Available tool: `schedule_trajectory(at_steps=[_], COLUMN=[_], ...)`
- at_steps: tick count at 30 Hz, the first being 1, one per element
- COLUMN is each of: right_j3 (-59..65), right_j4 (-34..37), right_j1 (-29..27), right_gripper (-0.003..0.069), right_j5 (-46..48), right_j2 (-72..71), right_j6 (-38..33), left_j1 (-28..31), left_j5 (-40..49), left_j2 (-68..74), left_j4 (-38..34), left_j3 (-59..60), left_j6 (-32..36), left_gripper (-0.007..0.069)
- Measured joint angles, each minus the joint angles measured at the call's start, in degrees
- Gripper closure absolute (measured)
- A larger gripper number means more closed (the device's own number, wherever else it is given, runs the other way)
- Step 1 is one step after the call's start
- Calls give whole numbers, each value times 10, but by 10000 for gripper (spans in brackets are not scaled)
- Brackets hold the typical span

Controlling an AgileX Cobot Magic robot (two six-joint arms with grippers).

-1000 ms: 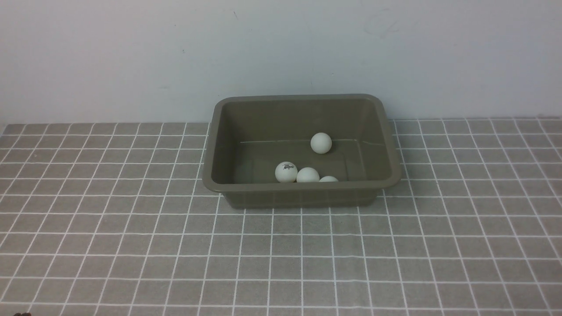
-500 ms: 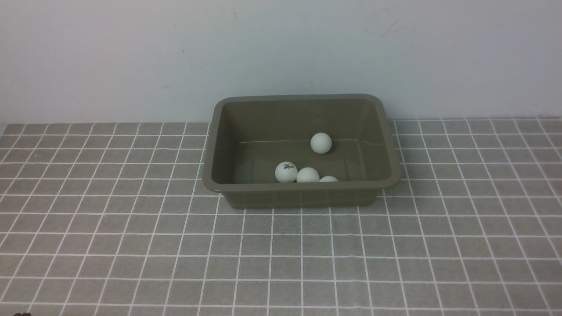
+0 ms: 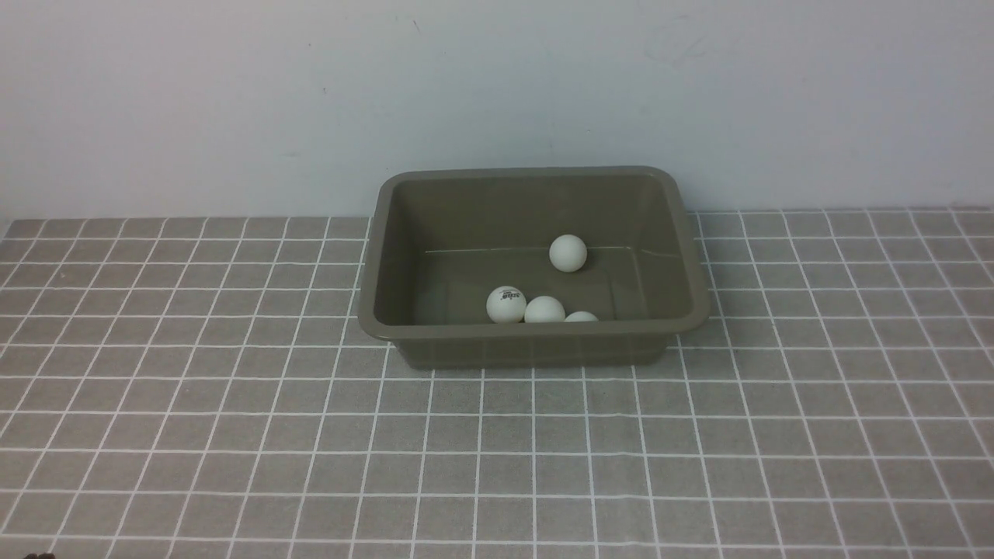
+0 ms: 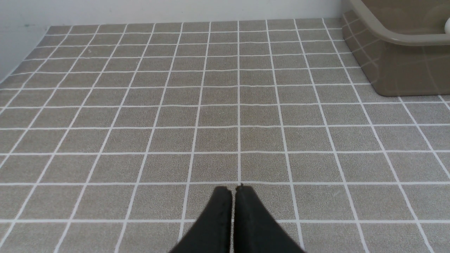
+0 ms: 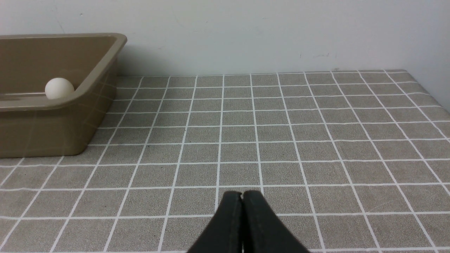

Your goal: Put the table tennis balls into the box on the grey coffee tablecloth.

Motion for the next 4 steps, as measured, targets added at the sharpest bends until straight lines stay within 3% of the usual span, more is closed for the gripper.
schedule_trajectory(at_steps=[4], right_j3=[0], right_j4=[0], right_j1=[0], right_gripper=[673], right_j5=[0], right_j2=[0], right_j6=[0], left_j1=[0], left_j5=[0], left_j2=[0], left_j4=[0], left_j3=[0], left_j6=[0], left_gripper=[629])
